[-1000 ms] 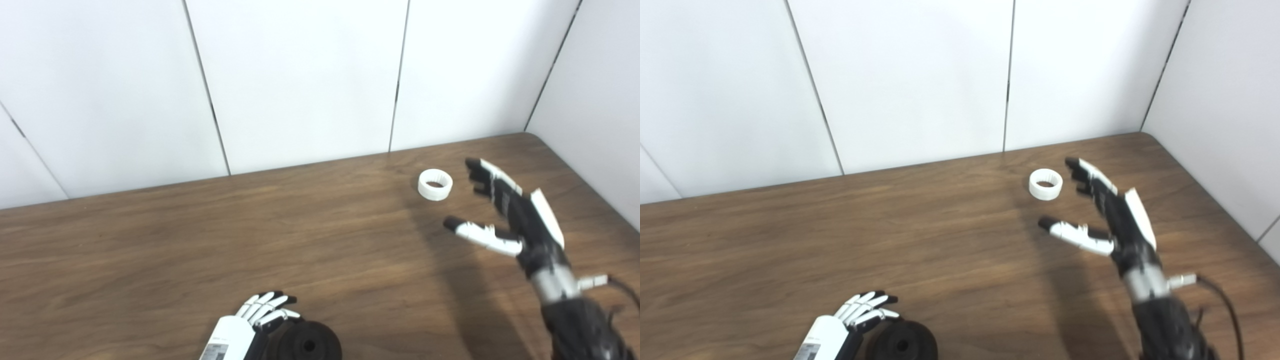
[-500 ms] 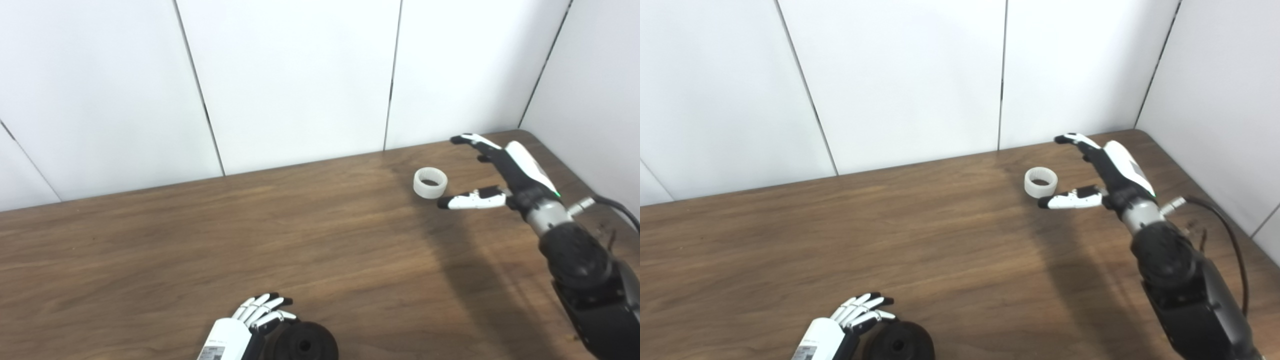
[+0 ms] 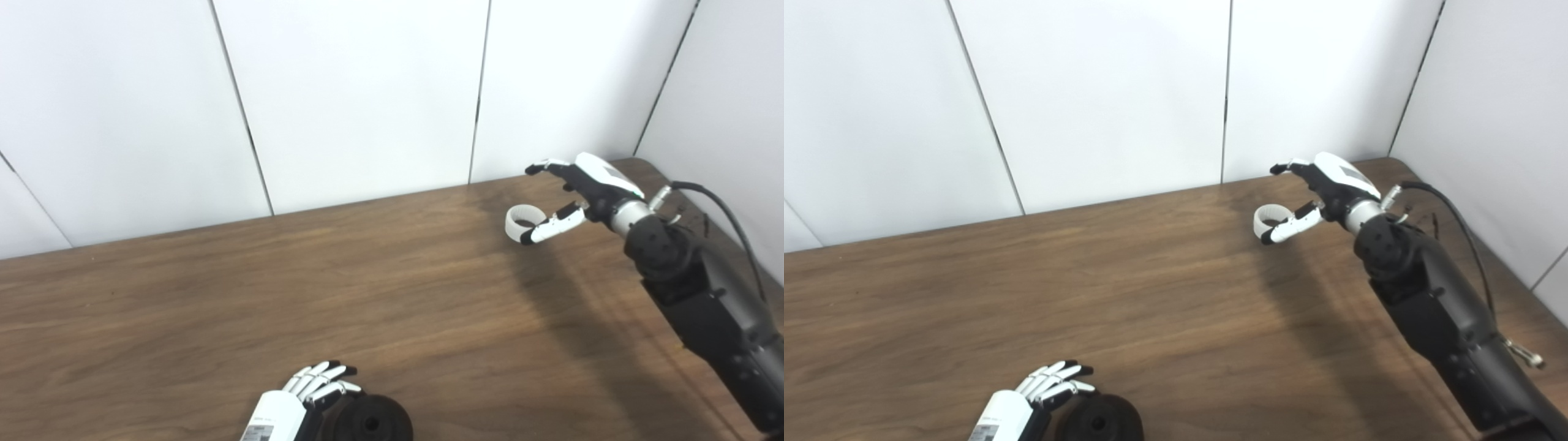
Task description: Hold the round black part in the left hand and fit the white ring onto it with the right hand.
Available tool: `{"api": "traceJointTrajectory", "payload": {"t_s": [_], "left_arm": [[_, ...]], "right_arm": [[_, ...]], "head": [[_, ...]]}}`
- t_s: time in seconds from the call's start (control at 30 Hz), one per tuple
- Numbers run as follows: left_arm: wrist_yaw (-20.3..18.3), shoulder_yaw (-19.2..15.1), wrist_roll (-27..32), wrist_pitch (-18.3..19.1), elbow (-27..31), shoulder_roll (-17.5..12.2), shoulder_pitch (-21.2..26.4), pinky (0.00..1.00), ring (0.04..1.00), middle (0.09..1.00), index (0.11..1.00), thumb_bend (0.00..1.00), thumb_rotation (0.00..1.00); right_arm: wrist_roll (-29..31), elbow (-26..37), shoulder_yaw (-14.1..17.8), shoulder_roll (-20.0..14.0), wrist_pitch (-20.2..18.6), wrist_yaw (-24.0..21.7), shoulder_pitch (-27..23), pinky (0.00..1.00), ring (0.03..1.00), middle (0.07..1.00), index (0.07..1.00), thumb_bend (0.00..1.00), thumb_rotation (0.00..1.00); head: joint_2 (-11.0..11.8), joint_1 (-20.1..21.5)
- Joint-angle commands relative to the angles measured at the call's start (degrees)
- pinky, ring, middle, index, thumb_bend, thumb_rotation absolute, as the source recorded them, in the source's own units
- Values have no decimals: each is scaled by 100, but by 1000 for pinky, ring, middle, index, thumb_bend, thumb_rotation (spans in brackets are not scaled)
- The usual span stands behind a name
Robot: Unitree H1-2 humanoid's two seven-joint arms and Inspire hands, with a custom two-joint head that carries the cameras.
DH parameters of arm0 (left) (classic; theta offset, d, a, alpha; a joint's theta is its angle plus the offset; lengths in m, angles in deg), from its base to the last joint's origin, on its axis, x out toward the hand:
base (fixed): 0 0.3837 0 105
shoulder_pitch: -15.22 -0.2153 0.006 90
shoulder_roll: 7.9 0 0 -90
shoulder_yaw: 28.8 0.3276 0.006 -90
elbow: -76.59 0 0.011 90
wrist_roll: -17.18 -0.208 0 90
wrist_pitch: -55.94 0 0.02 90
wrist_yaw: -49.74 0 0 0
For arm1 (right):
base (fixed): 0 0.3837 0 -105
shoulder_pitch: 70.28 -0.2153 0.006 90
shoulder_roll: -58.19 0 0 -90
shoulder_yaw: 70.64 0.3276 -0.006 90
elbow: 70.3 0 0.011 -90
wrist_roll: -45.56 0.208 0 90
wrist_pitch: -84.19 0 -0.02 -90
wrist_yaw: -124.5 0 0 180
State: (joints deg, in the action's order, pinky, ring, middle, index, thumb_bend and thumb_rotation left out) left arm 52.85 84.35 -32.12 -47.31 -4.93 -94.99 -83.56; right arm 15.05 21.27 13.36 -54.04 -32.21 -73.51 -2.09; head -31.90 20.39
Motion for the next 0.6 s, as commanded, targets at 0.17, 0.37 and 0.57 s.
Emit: {"api": "traceJointTrajectory", "payload": {"t_s": [0.17,0.37,0.57], "left_arm": [[-48,30,-125,171,-308,-105,-315,861,873,822,573,872,129],[-58,27,-143,194,-287,-90,-323,862,871,820,572,876,133],[-120,27,-150,222,-219,-85,-346,869,873,821,573,868,149]], "right_arm": [[-313,-556,-134,-255,5,-33,-676,908,985,949,850,965,290],[-269,-850,-344,-452,-29,-632,-926,971,1000,997,864,1000,328],[-394,-985,-450,-510,-23,-805,-1047,991,1000,1000,853,1000,347]], "head": [[-47,-39],[-47,-39],[-93,-77]]}}
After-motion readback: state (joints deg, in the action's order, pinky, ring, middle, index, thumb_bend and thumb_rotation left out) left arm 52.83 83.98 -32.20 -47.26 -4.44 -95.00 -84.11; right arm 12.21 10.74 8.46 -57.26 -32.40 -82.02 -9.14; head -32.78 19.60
